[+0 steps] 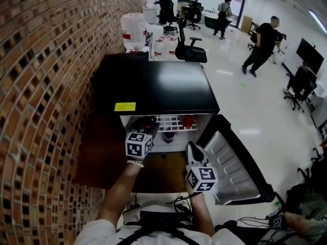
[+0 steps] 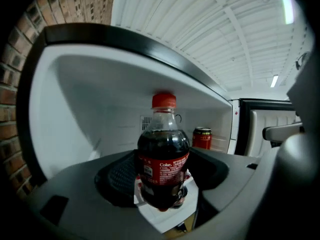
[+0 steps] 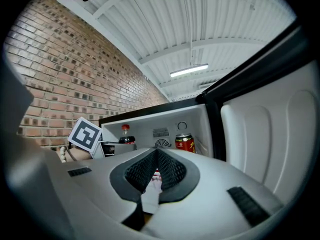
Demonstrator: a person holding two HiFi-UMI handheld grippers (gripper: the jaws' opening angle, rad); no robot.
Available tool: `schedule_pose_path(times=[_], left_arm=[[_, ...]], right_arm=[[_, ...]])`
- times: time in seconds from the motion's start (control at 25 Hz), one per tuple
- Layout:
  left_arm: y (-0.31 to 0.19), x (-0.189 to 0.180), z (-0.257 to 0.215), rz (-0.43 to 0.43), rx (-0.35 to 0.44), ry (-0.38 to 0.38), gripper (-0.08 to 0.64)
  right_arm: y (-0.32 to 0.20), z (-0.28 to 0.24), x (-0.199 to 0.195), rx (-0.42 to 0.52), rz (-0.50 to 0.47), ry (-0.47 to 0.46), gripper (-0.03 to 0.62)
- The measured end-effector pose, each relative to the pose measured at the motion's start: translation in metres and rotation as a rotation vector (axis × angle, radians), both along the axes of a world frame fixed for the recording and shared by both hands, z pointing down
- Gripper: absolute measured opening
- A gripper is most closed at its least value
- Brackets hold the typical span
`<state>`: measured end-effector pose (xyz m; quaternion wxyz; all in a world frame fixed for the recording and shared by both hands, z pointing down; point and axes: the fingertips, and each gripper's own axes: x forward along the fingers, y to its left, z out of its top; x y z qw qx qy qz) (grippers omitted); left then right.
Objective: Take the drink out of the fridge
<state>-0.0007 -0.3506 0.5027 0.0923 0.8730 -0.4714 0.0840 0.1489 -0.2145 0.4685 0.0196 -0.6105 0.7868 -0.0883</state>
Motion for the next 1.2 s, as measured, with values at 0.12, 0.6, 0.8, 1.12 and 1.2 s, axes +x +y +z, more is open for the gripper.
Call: schedule_pose_path(times=[0.12, 0.6, 0.8, 1.12, 1.2], left_arm=[[0.019, -0.011, 0.005, -0.008, -0.009, -0.003, 0.297], [0.081, -0.064, 0.050, -0.067, -0.065, -0.015, 0.298], [0.094, -0.088, 0.081, -0.106, -0.120, -0.037, 0.297], [0.107, -0.127, 0.139, -0.178, -0.226, -0.053, 0.297], [0.109, -0.134, 0.151, -0.199, -0.241, -0.046, 0.298]], right_arm=[[0.000, 0.001, -0.010, -0.001, -0.018, -0.001, 0.014], [0.007, 0.012, -0.041, -0.027, -0.072, -0.007, 0.014], [0.007, 0.014, -0.051, -0.032, -0.093, -0.002, 0.014], [0.009, 0.015, -0.050, -0.034, -0.093, 0.001, 0.014], [0.009, 0.017, -0.051, -0.039, -0.096, 0.004, 0.014]])
